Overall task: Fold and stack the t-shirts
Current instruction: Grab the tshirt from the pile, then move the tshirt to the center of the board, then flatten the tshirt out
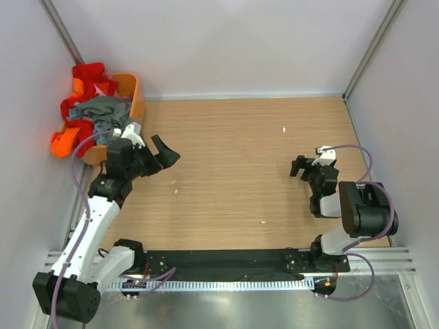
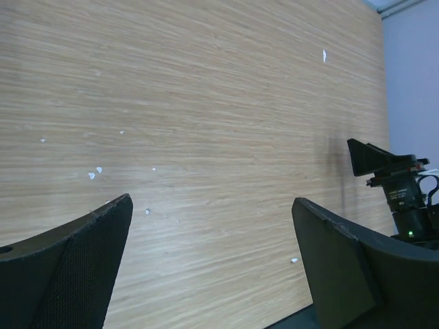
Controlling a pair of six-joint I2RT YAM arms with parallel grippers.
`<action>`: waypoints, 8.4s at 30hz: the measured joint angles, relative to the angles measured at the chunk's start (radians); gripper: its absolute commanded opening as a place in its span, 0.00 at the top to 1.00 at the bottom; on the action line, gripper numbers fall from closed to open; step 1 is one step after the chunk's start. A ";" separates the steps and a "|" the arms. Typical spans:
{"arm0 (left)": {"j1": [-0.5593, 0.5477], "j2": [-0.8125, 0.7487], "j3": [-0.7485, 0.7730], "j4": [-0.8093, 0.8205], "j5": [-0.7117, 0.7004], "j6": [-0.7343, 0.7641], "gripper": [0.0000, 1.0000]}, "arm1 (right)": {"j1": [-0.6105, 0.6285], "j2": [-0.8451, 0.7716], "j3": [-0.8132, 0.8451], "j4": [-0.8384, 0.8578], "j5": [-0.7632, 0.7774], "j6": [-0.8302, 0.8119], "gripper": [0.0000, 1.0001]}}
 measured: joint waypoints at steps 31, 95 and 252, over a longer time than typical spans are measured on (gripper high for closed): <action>-0.036 0.058 0.153 -0.362 -0.661 0.150 0.13 | 0.000 0.000 0.000 0.001 0.000 0.000 0.00; -0.062 0.649 1.450 0.161 0.074 -0.110 1.00 | 0.000 0.000 0.000 0.001 0.000 0.000 0.00; -0.072 0.092 -0.039 -0.217 -0.447 -0.072 0.05 | 1.447 0.271 0.916 -1.810 0.497 0.898 0.99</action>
